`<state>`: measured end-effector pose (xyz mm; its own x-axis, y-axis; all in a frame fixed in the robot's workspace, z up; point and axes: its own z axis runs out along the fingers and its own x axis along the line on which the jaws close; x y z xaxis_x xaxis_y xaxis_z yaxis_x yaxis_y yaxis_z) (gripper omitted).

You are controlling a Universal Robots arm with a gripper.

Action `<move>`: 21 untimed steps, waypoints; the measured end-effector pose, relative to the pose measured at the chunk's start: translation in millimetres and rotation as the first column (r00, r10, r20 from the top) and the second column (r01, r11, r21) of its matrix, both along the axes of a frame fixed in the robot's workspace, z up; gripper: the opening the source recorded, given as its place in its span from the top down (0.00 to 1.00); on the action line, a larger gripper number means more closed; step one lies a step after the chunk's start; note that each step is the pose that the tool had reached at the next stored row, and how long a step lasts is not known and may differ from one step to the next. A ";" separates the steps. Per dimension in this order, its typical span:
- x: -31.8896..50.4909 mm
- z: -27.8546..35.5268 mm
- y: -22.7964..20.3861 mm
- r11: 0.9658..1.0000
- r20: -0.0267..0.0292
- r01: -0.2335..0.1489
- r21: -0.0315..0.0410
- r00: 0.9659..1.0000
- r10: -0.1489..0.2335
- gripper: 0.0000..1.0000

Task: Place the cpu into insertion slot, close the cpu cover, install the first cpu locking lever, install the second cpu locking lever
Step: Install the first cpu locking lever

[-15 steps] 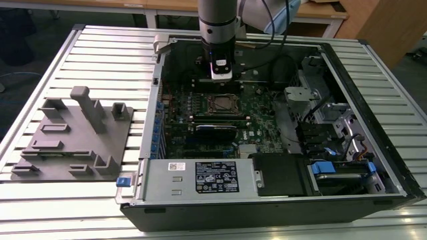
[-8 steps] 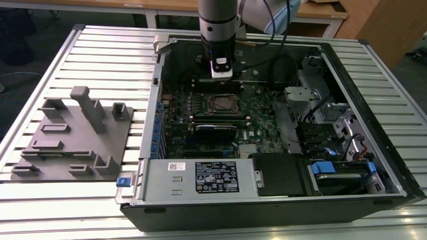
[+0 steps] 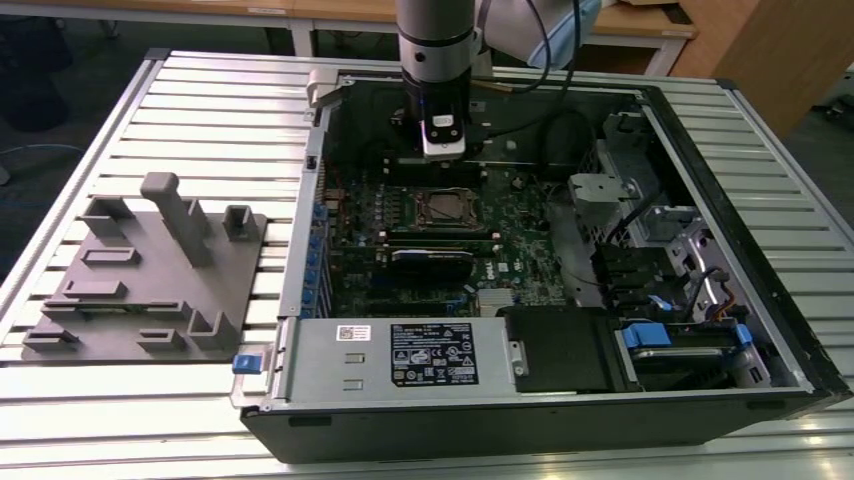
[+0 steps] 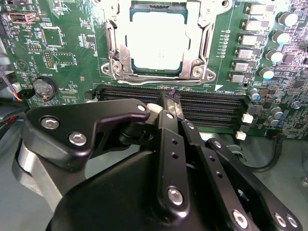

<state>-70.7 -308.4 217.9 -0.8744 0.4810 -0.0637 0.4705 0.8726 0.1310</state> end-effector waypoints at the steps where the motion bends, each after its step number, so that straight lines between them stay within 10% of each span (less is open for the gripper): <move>1: 0.0 0.0 0.0 1.000 0.000 0.000 0.000 1.000 0.000 0.90; 21: 1.7 -0.2 -8.4 0.999 0.000 -0.035 0.000 0.999 0.035 0.90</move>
<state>-69.0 -316.7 217.7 -0.8909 0.4497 -0.0636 0.4393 0.8888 0.1309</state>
